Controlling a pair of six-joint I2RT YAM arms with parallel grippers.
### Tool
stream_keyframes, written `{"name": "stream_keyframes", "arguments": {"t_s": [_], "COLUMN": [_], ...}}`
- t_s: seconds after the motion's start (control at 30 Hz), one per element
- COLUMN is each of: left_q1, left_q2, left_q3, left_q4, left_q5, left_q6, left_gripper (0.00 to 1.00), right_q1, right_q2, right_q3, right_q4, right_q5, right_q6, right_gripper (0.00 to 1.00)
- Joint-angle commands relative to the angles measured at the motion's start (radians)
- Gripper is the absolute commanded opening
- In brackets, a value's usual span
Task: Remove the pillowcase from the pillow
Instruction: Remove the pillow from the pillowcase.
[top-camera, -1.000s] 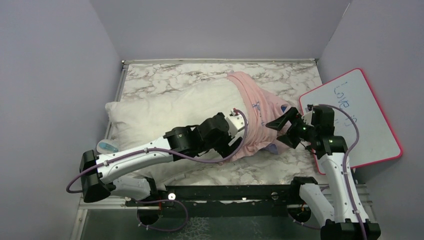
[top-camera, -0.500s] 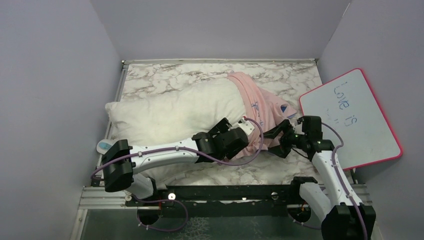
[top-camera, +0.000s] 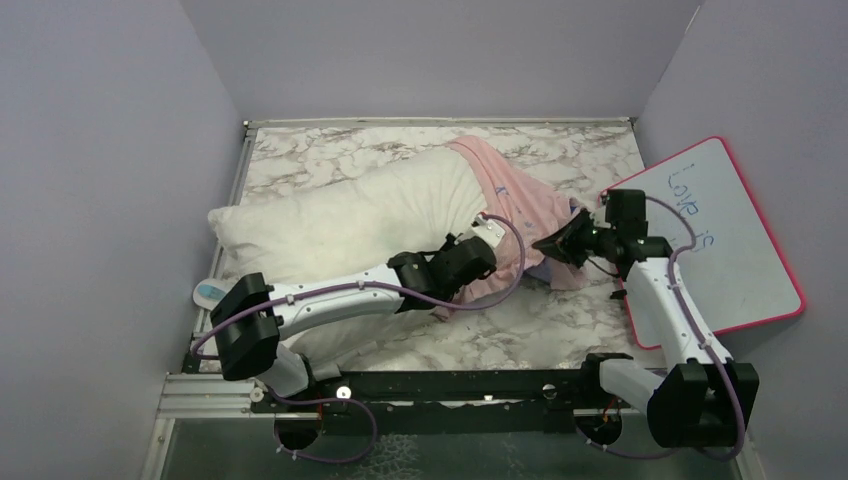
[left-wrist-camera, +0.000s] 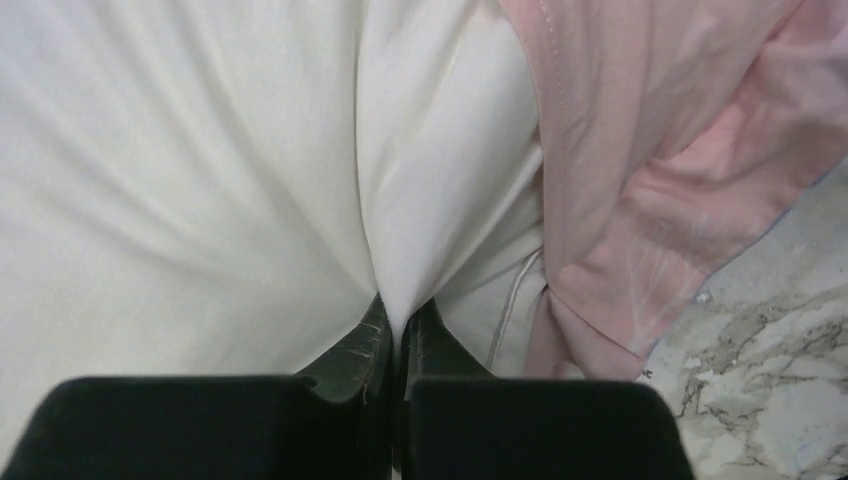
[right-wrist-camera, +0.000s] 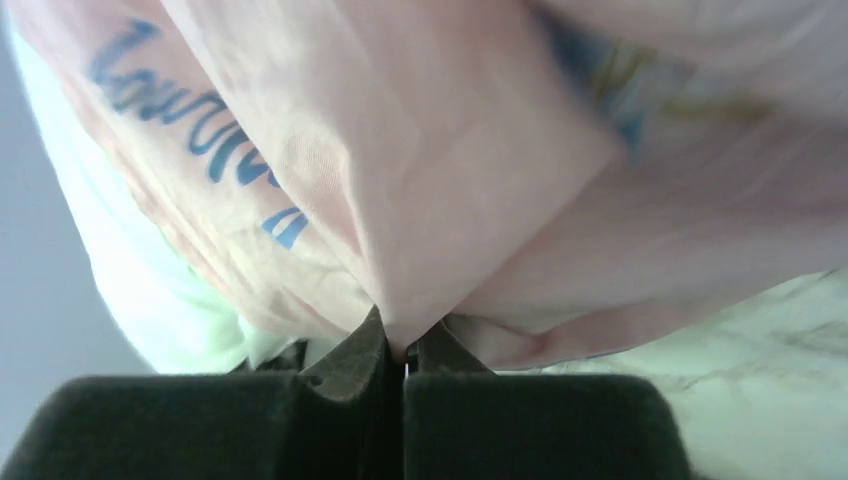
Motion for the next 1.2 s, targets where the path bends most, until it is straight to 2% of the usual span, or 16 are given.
{"name": "stream_keyframes", "arguments": {"t_s": [0.0,0.1,0.17,0.23,0.3,0.4,0.43,0.5,0.53,0.6,0.77,0.93,1.1,1.13,1.17], "left_q1": [0.111,0.171,0.203,0.225,0.231,0.231,0.231,0.231,0.231,0.231,0.233,0.233,0.233,0.233,0.233], "left_q2": [-0.103,-0.188,-0.247,-0.280,-0.292,-0.282,-0.273,-0.258,-0.252,-0.241,-0.222,-0.200,-0.203,-0.204,-0.206], "left_q3": [-0.027,-0.025,-0.020,-0.013,-0.001,0.022,0.029,0.042,0.048,0.057,0.076,0.087,0.094,0.094,0.093], "left_q4": [-0.108,-0.114,-0.115,-0.114,-0.115,-0.114,-0.113,-0.110,-0.109,-0.105,-0.092,-0.089,-0.085,-0.083,-0.083], "left_q5": [0.019,0.047,0.063,0.097,0.136,0.196,0.209,0.212,0.211,0.210,0.231,0.260,0.275,0.278,0.279], "left_q6": [-0.031,-0.032,-0.027,-0.011,0.004,-0.004,-0.010,-0.021,-0.026,-0.034,-0.047,-0.038,-0.025,-0.025,-0.027], "left_gripper": [0.00,0.00,0.00,0.00,0.00,0.00,0.00,0.00,0.00,0.00,0.00,0.00,0.00,0.00,0.00], "right_q1": [-0.022,-0.023,-0.024,-0.024,-0.025,-0.024,-0.025,-0.025,-0.025,-0.024,-0.024,-0.025,-0.024,-0.025,-0.023], "right_q2": [0.005,0.051,0.089,0.129,0.167,0.203,0.207,0.198,0.185,0.154,0.068,0.009,0.043,0.055,0.069], "right_q3": [0.283,0.426,0.493,0.553,0.579,0.559,0.542,0.499,0.466,0.400,0.225,0.033,-0.057,-0.054,-0.051], "right_q4": [-0.062,-0.099,-0.102,-0.102,-0.089,-0.059,-0.054,-0.052,-0.042,-0.037,-0.081,0.014,0.183,0.202,0.224], "right_q5": [0.491,0.661,0.692,0.645,0.472,0.153,0.070,-0.009,-0.034,-0.071,-0.065,-0.182,-0.279,-0.276,-0.274], "right_q6": [-0.179,-0.260,-0.301,-0.343,-0.390,-0.409,-0.406,-0.373,-0.353,-0.320,-0.261,-0.181,-0.082,-0.074,-0.063], "right_gripper": [0.01,0.01,0.01,0.01,0.05,0.21,0.31,0.58,0.67,0.74,0.80,0.85,0.85,0.83,0.77]}}
